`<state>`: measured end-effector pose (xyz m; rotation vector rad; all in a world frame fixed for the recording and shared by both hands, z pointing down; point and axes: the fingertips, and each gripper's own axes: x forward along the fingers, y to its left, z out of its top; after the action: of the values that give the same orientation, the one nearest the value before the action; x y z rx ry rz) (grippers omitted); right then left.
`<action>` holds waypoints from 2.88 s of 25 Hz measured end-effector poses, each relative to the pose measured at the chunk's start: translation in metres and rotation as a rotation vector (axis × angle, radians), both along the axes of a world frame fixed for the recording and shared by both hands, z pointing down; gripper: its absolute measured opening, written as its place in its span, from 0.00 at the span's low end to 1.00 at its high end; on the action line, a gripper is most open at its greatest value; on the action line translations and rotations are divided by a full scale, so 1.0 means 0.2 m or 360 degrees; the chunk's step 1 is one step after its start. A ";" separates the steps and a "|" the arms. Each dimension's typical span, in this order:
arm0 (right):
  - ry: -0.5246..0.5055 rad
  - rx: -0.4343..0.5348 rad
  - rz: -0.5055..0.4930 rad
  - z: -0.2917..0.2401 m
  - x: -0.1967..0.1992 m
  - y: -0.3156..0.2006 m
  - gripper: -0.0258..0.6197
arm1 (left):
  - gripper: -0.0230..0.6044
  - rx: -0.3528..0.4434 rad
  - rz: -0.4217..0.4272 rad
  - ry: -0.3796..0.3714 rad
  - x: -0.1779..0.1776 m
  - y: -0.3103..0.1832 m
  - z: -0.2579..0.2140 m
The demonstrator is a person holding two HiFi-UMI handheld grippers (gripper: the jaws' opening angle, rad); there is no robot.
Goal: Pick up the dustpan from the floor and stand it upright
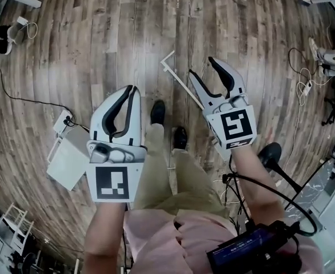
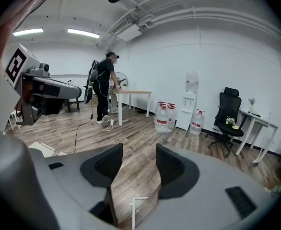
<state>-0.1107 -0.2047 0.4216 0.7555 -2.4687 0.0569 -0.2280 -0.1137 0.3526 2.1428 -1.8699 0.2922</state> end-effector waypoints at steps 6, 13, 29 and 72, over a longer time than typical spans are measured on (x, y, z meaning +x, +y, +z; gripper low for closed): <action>0.0098 -0.0084 -0.0052 0.45 -0.08 -0.01 0.37 | 0.07 -0.0055 0.0015 0.0036 -0.07 -0.11 0.36; 0.0215 -0.0209 -0.0071 0.97 -0.08 0.01 0.37 | 0.07 -0.0108 0.0050 0.0057 -0.10 -0.20 0.75; 0.0458 -0.0418 -0.0172 2.09 0.00 0.01 0.35 | 0.07 -0.0209 0.0076 0.0003 -0.17 -0.21 1.49; 0.0910 -0.0742 -0.0146 3.53 0.28 0.09 0.30 | 0.07 -0.0223 0.0192 0.0023 -0.07 -0.25 2.15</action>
<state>-0.0546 -0.1857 1.1285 0.3829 -1.8401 0.3232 -0.2416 -0.1629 0.7821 2.1594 -1.6632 0.4194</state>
